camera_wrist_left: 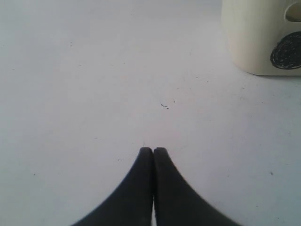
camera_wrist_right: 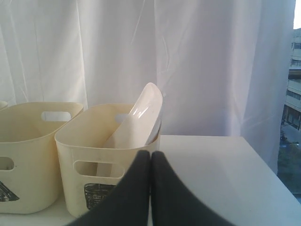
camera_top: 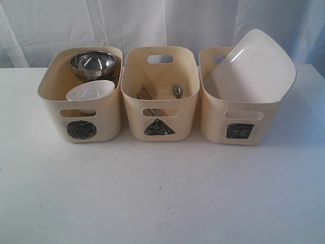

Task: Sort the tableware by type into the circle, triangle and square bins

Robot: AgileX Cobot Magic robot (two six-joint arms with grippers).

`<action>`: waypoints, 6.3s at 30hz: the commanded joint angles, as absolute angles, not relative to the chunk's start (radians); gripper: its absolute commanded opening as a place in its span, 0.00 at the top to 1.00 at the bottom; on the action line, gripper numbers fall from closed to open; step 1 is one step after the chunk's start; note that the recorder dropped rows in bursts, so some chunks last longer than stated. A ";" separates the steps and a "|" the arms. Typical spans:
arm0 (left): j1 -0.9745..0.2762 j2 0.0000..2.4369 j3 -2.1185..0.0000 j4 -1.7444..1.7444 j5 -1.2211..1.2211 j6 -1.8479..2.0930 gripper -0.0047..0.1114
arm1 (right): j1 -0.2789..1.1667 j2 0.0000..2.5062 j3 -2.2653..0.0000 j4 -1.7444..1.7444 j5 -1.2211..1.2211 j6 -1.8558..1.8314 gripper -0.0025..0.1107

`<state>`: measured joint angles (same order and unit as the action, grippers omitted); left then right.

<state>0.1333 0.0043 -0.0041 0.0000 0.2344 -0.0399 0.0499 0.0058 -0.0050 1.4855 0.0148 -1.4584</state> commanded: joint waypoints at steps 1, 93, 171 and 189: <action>0.128 0.000 0.000 0.087 0.234 -0.053 0.96 | 0.049 0.000 0.000 1.487 0.022 -1.460 0.98; 0.127 0.000 0.000 0.072 0.237 -0.076 0.96 | 0.049 0.000 -0.071 0.560 0.067 -1.458 0.98; 0.127 0.000 0.000 0.072 0.232 -0.071 0.96 | 0.049 0.000 -0.057 0.010 0.446 0.161 0.98; 0.127 0.000 0.000 0.072 0.232 -0.071 0.96 | 0.049 0.000 -0.057 0.010 0.443 0.161 0.98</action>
